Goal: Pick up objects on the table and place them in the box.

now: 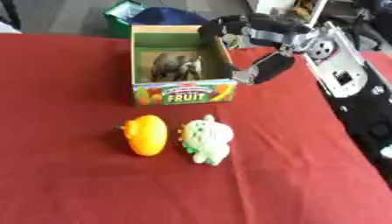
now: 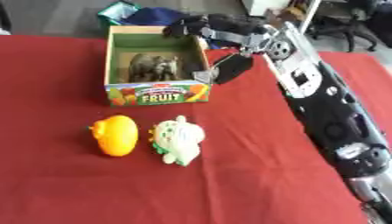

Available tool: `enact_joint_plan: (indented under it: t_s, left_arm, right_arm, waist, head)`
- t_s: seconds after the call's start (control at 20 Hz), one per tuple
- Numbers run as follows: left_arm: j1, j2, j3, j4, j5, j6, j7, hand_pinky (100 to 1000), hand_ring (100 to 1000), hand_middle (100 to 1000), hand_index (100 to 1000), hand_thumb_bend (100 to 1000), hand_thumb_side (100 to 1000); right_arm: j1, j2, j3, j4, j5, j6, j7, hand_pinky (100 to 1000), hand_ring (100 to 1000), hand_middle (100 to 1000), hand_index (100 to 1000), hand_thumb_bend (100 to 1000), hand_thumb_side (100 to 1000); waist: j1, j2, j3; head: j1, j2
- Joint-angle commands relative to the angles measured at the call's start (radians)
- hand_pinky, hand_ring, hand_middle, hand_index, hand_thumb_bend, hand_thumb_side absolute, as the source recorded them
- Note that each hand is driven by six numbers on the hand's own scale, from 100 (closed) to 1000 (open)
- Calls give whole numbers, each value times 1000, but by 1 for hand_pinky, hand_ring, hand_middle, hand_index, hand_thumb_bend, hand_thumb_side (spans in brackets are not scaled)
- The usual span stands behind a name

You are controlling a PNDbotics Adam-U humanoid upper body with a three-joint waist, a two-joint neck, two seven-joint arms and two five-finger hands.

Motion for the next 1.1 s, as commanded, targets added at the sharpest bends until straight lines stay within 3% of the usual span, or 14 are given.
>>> enact_joint_plan:
  t_s: [0.05, 0.3, 0.6, 1.1]
  left_arm:
    - [-4, 8, 8, -10, -2, -4, -1, 632, 593, 538, 631, 221, 570]
    - [-5, 5, 8, -11, -1, -5, 0, 632, 593, 538, 632, 222, 569]
    - [-6, 4, 9, -12, -1, -5, -1, 632, 595, 538, 633, 220, 570]
    - [-6, 2, 9, -12, 0, -6, -3, 633, 597, 539, 633, 217, 571]
  right_arm:
    - [8, -13, 13, -41, -14, -46, 93, 861, 902, 947, 983, 100, 584]
    - [46, 35, 37, 13, 71, -51, 120, 860, 906, 951, 982, 100, 710]
    - [74, 90, 44, 114, 248, -78, 73, 867, 913, 957, 983, 100, 757]
    - [87, 114, 67, 170, 411, -131, 8, 875, 913, 953, 975, 121, 774]
  waist:
    - [7, -19, -2]
    - [9, -18, -1]
    - [13, -17, 1]
    - [12, -14, 5]
  head:
    - [2, 7]
    - [2, 6]
    - [1, 9]
    - [-3, 9]
